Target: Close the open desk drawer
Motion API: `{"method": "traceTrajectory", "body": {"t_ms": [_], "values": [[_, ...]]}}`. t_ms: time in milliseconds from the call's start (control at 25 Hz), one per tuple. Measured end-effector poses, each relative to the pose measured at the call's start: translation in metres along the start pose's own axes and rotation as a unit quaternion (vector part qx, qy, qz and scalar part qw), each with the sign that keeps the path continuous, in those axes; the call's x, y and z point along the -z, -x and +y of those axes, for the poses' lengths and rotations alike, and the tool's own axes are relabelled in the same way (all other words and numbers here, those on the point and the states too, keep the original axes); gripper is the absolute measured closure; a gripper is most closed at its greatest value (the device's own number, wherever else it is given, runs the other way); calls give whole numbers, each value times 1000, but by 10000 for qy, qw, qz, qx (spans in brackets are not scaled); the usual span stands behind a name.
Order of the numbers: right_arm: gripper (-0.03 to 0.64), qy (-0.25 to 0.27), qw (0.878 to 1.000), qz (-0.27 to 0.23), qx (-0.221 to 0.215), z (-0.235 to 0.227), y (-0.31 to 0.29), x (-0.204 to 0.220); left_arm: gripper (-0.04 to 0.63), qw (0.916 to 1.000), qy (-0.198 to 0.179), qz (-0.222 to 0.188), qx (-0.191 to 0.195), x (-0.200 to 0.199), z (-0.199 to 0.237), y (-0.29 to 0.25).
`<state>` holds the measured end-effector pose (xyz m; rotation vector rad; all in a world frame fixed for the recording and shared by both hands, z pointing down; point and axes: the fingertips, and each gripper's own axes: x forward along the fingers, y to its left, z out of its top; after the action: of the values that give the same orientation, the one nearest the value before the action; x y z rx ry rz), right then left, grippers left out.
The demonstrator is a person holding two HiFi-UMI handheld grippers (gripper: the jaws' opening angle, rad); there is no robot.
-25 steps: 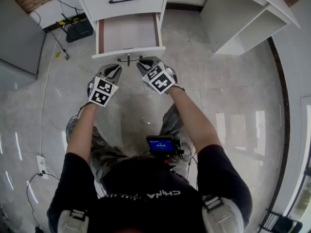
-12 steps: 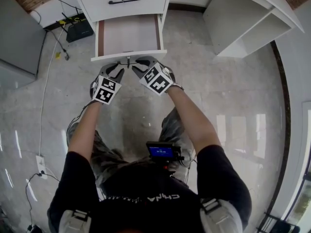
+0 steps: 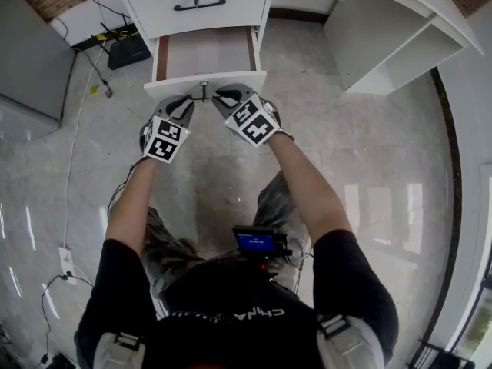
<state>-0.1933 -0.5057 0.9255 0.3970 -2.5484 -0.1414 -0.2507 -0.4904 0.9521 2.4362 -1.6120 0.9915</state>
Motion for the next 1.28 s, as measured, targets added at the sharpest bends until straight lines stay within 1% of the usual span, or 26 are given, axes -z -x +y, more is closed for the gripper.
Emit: {"method": "traceTrajectory", "body": {"t_ms": [80,240,440,720,880,1280], "values": [[561,64,10000,26,10,-4,1,-6,517,10000,-21,-51,-22,-7,4,3],[561,323,9993,185,-17,-2,-1,-6,531,9998,-199,-63,-68,-12,10,7],[560,449,9987,253,42,-2,0,-6,531,9992,-358,-176,-67,-23,12,16],[561,422,9989,222,-32,-3,0,-7,540,9986,-465,-254,-40,-30,17,22],[561,360,9991,210,-53,-9,-4,-7,545,9988,-395,-302,-37,-33,22,17],[561,246,9994,223,-95,-36,-21,-11,551,9985,-511,-186,-33,-37,42,-7]]}}
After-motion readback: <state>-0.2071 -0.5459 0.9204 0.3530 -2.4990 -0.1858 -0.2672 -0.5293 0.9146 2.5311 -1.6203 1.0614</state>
